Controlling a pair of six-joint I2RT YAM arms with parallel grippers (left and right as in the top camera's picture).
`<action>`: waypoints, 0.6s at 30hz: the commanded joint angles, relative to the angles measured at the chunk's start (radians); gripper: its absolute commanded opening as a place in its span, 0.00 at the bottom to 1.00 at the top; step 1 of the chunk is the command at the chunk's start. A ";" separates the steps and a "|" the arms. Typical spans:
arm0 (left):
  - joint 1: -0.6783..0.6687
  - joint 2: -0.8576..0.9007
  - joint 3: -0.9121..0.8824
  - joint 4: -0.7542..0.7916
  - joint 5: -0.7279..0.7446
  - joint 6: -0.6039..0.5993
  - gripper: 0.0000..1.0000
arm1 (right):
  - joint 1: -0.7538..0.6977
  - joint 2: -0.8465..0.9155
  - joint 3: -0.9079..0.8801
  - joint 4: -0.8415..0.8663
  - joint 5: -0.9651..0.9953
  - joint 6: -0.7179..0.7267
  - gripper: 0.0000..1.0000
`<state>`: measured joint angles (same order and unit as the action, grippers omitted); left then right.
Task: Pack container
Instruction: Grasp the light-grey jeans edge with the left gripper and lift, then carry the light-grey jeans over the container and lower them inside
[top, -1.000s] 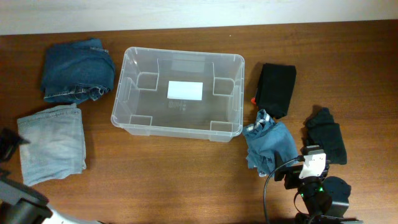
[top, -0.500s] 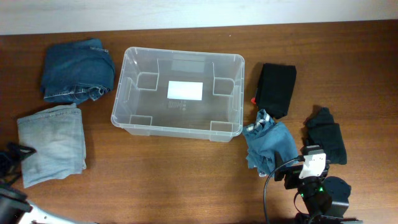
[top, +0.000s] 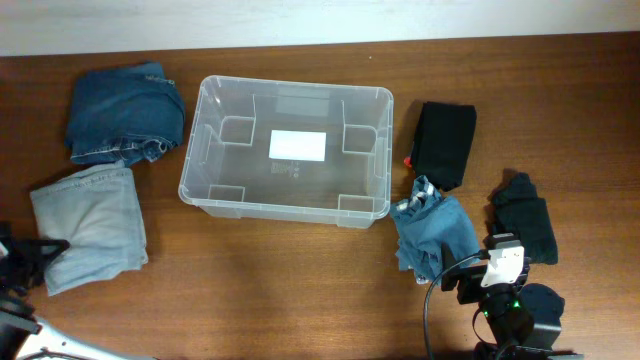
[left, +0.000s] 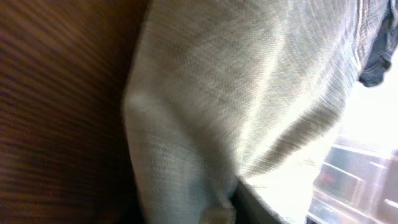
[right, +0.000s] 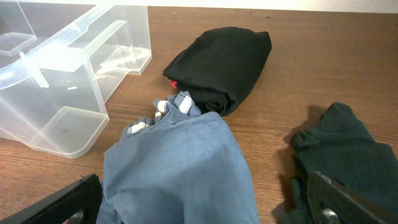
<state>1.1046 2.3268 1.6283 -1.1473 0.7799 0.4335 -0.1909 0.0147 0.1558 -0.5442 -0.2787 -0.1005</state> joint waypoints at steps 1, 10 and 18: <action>-0.010 0.038 -0.008 -0.080 0.057 0.010 0.13 | -0.005 -0.008 -0.005 0.000 -0.002 0.008 0.98; -0.024 -0.188 0.237 -0.494 0.423 0.211 0.01 | -0.005 -0.008 -0.005 0.000 -0.002 0.008 0.98; -0.174 -0.560 0.345 -0.498 0.744 0.210 0.01 | -0.005 -0.008 -0.005 0.000 -0.002 0.008 0.98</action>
<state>1.0256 1.9354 1.9312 -1.6524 1.2446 0.6132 -0.1909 0.0147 0.1558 -0.5446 -0.2787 -0.1009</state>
